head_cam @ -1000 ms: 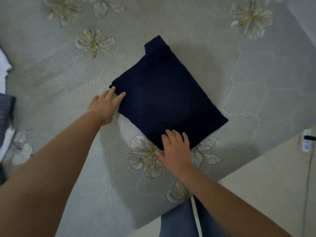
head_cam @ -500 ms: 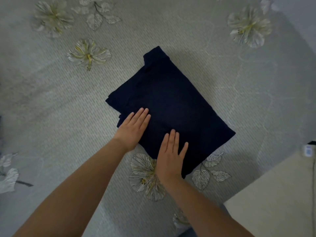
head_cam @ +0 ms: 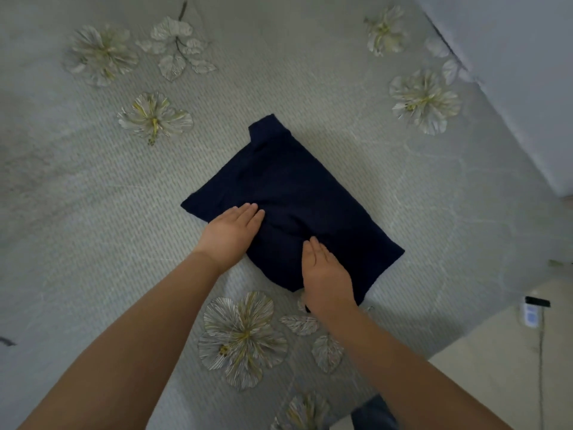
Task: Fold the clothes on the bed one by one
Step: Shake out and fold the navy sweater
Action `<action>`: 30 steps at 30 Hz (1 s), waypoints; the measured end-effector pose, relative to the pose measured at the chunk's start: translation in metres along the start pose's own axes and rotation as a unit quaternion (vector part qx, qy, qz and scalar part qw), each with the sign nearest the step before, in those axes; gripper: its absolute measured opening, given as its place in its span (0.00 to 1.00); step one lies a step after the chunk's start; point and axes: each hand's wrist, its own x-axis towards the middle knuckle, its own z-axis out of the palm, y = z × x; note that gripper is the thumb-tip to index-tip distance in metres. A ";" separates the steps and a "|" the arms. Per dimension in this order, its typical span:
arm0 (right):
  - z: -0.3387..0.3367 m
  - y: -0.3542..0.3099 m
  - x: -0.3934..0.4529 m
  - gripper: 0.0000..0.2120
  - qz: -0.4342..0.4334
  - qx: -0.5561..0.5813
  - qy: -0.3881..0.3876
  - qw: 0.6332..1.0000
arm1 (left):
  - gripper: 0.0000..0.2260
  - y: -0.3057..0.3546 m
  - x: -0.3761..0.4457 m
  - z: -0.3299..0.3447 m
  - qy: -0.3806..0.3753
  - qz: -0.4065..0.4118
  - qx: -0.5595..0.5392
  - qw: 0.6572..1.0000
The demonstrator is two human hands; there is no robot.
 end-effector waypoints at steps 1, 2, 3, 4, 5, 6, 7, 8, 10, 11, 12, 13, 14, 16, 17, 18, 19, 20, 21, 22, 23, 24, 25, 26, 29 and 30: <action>-0.008 0.011 -0.005 0.33 -0.002 0.001 0.007 1.000 | 0.25 0.007 -0.003 -0.011 0.012 0.002 0.002 1.000; -0.018 0.025 -0.010 0.33 0.000 0.004 0.018 1.000 | 0.25 0.017 -0.004 -0.024 0.028 0.005 0.003 1.000; -0.030 0.041 -0.016 0.33 0.003 0.008 0.032 0.999 | 0.25 0.029 -0.004 -0.040 0.065 0.020 0.003 0.998; -0.042 0.058 -0.021 0.33 0.003 0.009 0.043 0.999 | 0.25 0.044 -0.001 -0.056 0.112 0.042 0.015 0.993; -0.055 0.078 -0.025 0.34 0.002 0.004 0.052 0.999 | 0.26 0.060 0.003 -0.075 0.152 0.066 0.021 0.986; -0.069 0.098 -0.029 0.35 0.005 -0.002 0.063 0.998 | 0.26 0.079 0.006 -0.097 0.185 0.074 0.030 0.980; -0.084 0.120 -0.034 0.36 0.011 -0.002 0.073 0.997 | 0.27 0.097 0.011 -0.119 0.201 0.081 0.037 0.976; -0.100 0.142 -0.039 0.37 0.015 -0.002 0.082 0.996 | 0.27 0.117 0.016 -0.142 0.177 0.076 0.051 0.980; -0.137 0.189 -0.057 0.37 0.021 -0.002 0.101 0.995 | 0.27 0.156 0.029 -0.183 0.156 0.077 0.065 0.983; -0.157 0.211 -0.068 0.37 0.032 -0.006 0.116 0.993 | 0.27 0.180 0.034 -0.204 0.144 0.073 0.078 0.984; -0.174 0.234 -0.080 0.36 0.052 -0.014 0.127 0.990 | 0.27 0.205 0.040 -0.223 0.152 0.071 0.087 0.982; -0.192 0.259 -0.093 0.35 0.077 -0.024 0.130 0.988 | 0.27 0.233 0.046 -0.242 0.169 0.079 0.100 0.977; -0.210 0.284 -0.106 0.33 0.098 -0.029 0.145 0.984 | 0.28 0.261 0.053 -0.264 0.187 0.089 0.107 0.973; -0.241 0.336 -0.132 0.32 0.120 -0.016 0.200 0.972 | 0.28 0.316 0.062 -0.308 0.216 0.111 0.123 0.962; -0.256 0.361 -0.145 0.34 0.137 -0.017 0.186 0.973 | 0.28 0.343 0.064 -0.329 0.230 0.123 0.129 0.957; -0.271 0.385 -0.160 0.36 0.152 -0.008 0.166 0.974 | 0.28 0.368 0.068 -0.350 0.247 0.134 0.127 0.951; -0.286 0.409 -0.173 0.37 0.169 -0.001 0.145 0.975 | 0.28 0.393 0.073 -0.370 0.265 0.144 0.122 0.945; -0.302 0.432 -0.185 0.37 0.180 -0.002 0.154 0.972 | 0.27 0.417 0.077 -0.390 0.283 0.150 0.123 0.940; -0.315 0.454 -0.195 0.37 0.186 -0.010 0.171 0.968 | 0.27 0.439 0.081 -0.411 0.298 0.154 0.127 0.934; -0.328 0.473 -0.204 0.36 0.191 -0.018 0.179 0.965 | 0.26 0.459 0.084 -0.430 0.310 0.160 0.133 0.928; -0.342 0.491 -0.211 0.35 0.196 -0.023 0.183 0.963 | 0.26 0.478 0.089 -0.448 0.321 0.168 0.135 0.922; -0.355 0.509 -0.216 0.34 0.204 -0.026 0.188 0.960 | 0.26 0.494 0.094 -0.465 0.330 0.172 0.136 0.918; -0.367 0.526 -0.219 0.34 0.214 -0.030 0.194 0.957 | 0.27 0.508 0.101 -0.481 0.340 0.173 0.135 0.915; -0.379 0.543 -0.220 0.34 0.224 -0.032 0.202 0.953 | 0.27 0.520 0.109 -0.498 0.351 0.177 0.132 0.910; -0.414 0.586 -0.210 0.33 0.232 -0.047 0.232 0.943 | 0.28 0.545 0.137 -0.542 0.376 0.186 0.122 0.899; -0.424 0.600 -0.203 0.33 0.230 -0.052 0.245 0.940 | 0.28 0.549 0.147 -0.555 0.382 0.186 0.119 0.897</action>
